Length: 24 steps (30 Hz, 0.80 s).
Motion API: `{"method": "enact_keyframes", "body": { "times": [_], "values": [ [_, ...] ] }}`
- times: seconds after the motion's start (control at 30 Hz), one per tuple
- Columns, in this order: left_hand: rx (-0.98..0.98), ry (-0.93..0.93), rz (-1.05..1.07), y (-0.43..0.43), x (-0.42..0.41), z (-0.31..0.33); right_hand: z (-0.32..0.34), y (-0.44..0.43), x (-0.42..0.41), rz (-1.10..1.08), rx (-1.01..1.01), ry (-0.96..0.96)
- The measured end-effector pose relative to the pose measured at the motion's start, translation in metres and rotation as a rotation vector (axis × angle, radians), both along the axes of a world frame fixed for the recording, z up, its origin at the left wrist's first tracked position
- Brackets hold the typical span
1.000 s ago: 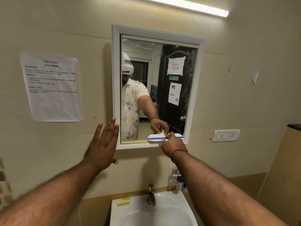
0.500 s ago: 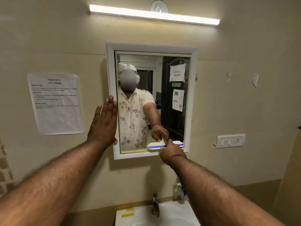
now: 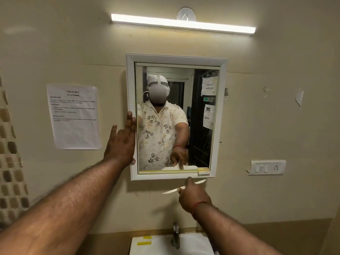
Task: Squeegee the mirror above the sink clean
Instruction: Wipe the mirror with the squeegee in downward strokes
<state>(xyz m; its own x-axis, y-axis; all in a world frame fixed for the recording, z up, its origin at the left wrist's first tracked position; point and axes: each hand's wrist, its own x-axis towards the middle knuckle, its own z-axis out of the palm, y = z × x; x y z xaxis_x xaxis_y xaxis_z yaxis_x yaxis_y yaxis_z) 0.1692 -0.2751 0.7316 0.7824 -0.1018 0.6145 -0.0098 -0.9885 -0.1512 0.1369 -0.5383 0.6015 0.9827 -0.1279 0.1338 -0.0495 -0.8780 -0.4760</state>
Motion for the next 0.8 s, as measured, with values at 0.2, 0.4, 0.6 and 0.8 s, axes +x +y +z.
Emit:
{"method": "enact_keyframes", "body": {
  "times": [0.2,0.4,0.6,0.8],
  "values": [
    [-0.016,0.004,-0.039,0.002,0.000,-0.001,-0.007,-0.003,-0.004,-0.079,0.199,-0.007],
    [-0.073,0.007,-0.187,0.014,0.005,-0.003,0.034,0.022,-0.001,-0.110,0.380,-0.208],
    [0.173,-0.145,-0.276,0.041,0.020,0.018,0.129,0.057,0.015,-0.002,0.595,-0.440],
    [0.213,-0.341,-0.270,0.063,0.023,0.110,0.249,0.078,0.034,0.148,0.688,-0.662]
  ]
}}
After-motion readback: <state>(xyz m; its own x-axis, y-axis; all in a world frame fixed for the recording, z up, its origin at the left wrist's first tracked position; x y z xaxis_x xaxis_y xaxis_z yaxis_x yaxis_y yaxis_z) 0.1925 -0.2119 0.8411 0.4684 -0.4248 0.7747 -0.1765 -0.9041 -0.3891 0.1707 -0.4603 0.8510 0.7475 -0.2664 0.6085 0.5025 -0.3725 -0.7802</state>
